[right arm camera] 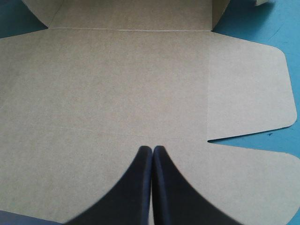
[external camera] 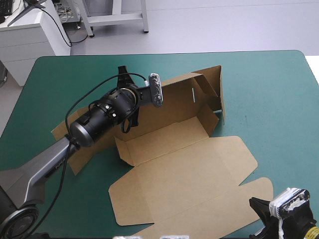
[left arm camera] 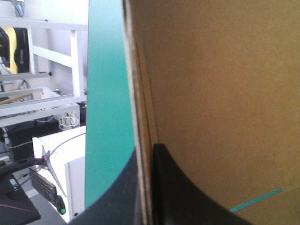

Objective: Fold the box

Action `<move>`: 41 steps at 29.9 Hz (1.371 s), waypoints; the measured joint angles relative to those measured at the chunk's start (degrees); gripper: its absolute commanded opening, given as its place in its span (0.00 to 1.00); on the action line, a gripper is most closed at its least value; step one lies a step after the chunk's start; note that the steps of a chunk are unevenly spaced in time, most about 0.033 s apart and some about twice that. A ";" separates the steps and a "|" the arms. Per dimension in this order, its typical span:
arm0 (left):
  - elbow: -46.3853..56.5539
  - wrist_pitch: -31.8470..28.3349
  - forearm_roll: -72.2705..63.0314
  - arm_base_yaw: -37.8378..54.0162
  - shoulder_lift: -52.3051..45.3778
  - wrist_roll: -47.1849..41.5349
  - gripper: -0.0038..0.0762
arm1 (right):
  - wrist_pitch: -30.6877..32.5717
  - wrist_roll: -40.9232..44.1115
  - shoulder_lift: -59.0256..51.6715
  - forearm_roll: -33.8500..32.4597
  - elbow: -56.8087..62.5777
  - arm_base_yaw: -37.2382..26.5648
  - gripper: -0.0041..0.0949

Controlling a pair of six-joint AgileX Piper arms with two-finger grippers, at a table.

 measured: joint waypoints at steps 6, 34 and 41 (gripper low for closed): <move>7.90 -4.76 10.37 -4.85 -2.96 -5.02 0.04 | 0.00 0.00 0.00 0.00 0.00 0.00 0.02; 29.27 -21.44 34.18 -7.80 -14.90 -26.71 0.04 | 0.04 0.28 0.00 0.00 0.00 0.00 0.02; 33.48 -20.68 44.80 -9.39 -15.47 -34.66 0.04 | 0.04 0.46 0.00 0.00 0.00 0.00 0.02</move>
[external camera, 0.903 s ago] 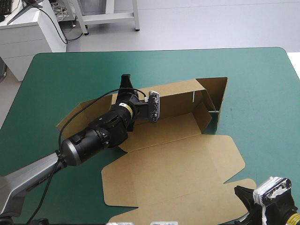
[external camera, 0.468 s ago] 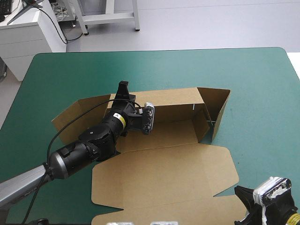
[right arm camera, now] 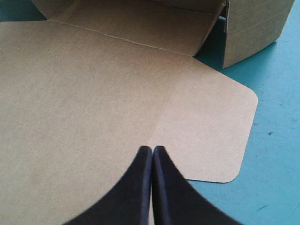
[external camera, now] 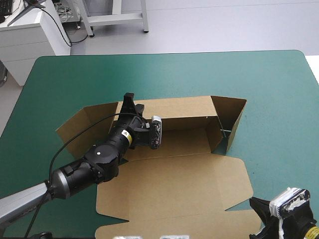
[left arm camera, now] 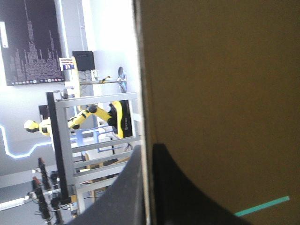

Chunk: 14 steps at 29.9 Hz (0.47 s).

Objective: Fold the box

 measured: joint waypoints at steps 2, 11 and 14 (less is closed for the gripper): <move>1.53 1.55 5.08 -1.31 -0.07 -3.00 0.04 | 0.00 0.00 0.00 0.00 0.00 0.00 0.02; 4.97 5.04 14.78 -4.32 -0.07 -12.75 0.04 | 0.00 0.21 0.00 -0.16 0.00 0.00 0.03; 5.01 5.23 14.90 -4.39 -0.07 -12.93 0.04 | 0.00 0.86 0.00 -0.35 0.00 0.00 0.08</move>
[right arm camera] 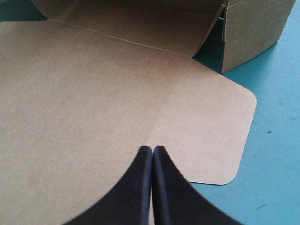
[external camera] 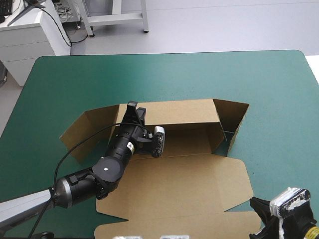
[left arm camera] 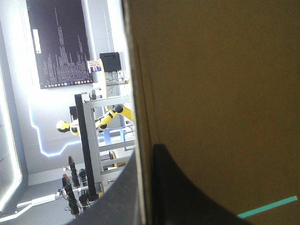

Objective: Fold the box

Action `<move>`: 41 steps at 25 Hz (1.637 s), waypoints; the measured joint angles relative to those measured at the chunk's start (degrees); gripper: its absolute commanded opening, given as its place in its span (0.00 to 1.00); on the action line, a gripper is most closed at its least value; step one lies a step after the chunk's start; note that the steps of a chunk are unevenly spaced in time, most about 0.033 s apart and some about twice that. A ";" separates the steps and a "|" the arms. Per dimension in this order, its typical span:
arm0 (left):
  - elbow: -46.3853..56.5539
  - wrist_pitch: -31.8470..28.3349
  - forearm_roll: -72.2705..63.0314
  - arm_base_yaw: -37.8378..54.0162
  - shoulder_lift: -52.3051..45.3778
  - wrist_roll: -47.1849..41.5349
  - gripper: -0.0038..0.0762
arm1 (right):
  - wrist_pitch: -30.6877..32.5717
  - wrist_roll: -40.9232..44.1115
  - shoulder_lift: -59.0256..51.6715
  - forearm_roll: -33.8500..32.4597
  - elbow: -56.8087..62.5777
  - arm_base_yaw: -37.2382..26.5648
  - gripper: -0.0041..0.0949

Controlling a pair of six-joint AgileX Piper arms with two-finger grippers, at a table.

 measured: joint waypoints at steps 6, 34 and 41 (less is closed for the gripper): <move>0.02 0.19 0.02 -0.19 0.00 0.00 0.04 | 0.00 3.59 0.00 -2.57 0.00 0.00 0.51; 0.07 0.70 0.13 0.43 0.00 0.10 0.04 | 10.22 26.31 55.15 -32.97 -50.99 -1.60 0.88; 0.07 0.70 0.13 0.43 0.00 0.10 0.04 | 14.85 6.26 78.16 -8.67 -73.47 -19.17 0.88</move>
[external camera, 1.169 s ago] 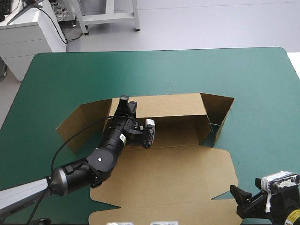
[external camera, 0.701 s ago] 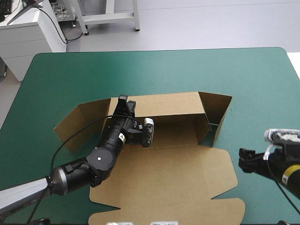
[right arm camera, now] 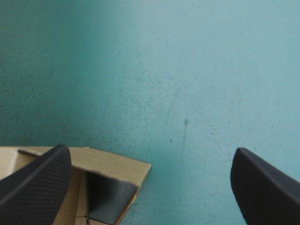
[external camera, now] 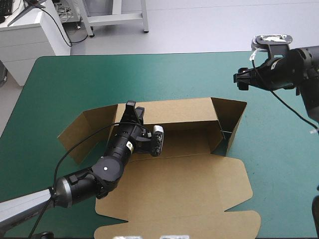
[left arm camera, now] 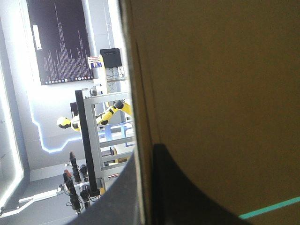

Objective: Fold the box

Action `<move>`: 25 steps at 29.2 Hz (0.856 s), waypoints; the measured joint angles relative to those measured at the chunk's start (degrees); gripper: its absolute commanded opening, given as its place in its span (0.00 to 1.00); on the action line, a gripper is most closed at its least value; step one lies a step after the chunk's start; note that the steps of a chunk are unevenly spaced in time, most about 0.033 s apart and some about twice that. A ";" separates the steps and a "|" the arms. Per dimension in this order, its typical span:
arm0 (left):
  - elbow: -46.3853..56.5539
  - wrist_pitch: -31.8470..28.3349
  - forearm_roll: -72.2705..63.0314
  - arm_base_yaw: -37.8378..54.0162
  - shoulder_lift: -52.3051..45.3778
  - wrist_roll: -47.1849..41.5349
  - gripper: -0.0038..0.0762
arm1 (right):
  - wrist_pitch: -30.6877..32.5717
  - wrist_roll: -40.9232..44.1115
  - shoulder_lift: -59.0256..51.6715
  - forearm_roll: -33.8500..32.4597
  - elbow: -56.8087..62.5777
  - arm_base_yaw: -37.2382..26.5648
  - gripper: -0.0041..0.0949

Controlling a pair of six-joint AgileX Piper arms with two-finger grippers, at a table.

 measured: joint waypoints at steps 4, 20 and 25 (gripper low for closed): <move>0.00 0.00 0.00 0.00 0.00 0.00 0.04 | 0.72 -4.52 7.11 4.33 -1.31 -4.36 0.88; 0.00 -0.10 0.00 0.02 0.00 0.02 0.04 | 0.99 -13.83 14.18 15.03 1.41 -8.69 0.88; 0.00 -0.10 0.04 0.02 0.00 0.02 0.04 | 0.99 -15.22 14.06 14.88 6.07 -8.69 0.88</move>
